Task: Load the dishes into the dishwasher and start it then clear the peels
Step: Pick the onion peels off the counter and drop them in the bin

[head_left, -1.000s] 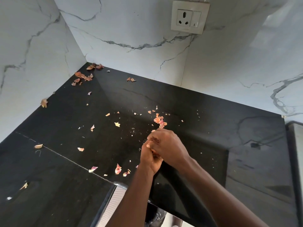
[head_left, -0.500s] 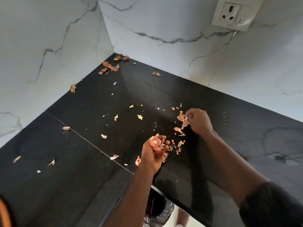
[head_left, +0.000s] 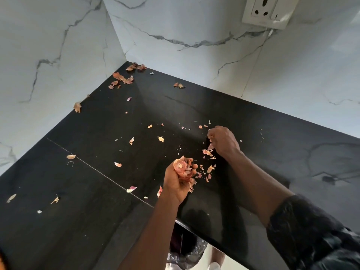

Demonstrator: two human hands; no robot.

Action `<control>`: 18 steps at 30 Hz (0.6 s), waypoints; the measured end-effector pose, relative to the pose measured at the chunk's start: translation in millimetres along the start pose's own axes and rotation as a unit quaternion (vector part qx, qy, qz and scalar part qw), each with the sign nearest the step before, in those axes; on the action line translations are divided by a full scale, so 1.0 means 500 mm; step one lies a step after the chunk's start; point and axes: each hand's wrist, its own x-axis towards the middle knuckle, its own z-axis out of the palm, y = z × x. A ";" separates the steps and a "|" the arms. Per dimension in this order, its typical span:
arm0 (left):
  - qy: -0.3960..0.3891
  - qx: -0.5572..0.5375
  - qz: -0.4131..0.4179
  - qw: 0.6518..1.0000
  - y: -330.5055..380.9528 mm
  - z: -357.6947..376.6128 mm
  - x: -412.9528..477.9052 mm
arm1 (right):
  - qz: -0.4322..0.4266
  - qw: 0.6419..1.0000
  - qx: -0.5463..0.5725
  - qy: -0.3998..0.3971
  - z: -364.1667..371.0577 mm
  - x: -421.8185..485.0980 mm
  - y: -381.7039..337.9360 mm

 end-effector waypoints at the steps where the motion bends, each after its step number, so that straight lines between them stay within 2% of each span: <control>1: -0.002 0.002 0.000 1.000 0.000 0.003 0.002 | 0.014 1.000 0.023 0.010 -0.006 -0.002 0.004; 7: -0.001 0.008 -0.003 1.000 -0.003 0.026 0.006 | 0.068 0.983 0.159 0.062 -0.056 -0.033 0.006; 12: 0.001 0.023 -0.007 1.000 -0.016 0.046 0.009 | 0.041 0.962 0.264 0.055 -0.109 -0.132 -0.061; 18: -0.014 0.028 0.012 0.999 -0.032 0.070 -0.005 | -0.045 0.974 0.221 0.004 -0.122 -0.235 -0.142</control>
